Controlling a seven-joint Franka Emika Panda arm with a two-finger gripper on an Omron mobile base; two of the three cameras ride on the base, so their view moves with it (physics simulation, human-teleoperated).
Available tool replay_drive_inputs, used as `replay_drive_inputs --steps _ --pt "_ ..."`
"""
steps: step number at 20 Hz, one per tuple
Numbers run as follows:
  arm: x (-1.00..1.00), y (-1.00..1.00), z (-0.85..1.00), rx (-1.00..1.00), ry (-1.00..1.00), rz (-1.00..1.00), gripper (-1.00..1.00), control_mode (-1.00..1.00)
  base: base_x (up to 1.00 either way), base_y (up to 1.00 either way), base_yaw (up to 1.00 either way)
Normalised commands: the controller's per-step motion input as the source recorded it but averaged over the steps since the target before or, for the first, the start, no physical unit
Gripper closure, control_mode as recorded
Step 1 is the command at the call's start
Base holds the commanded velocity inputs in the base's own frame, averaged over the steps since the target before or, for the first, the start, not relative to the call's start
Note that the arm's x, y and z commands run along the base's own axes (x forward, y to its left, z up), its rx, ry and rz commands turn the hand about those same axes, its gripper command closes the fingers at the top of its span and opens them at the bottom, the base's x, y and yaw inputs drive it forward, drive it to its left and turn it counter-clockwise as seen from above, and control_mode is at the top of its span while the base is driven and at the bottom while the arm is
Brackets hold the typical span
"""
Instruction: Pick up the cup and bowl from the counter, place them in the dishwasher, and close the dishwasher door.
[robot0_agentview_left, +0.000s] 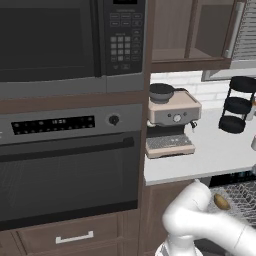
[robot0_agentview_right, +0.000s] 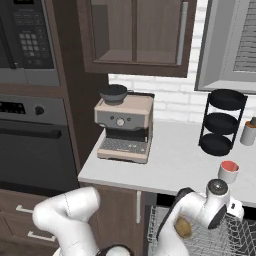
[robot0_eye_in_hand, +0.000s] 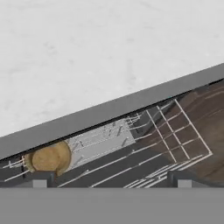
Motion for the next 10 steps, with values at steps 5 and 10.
replay_drive_inputs --steps 5,10 --pt "0.00 0.11 1.00 -0.21 0.24 0.00 -1.00 -1.00 0.00 0.00 0.00" --pt "0.00 0.08 1.00 -0.09 0.22 0.06 -1.00 -1.00 0.00 0.00 0.00"
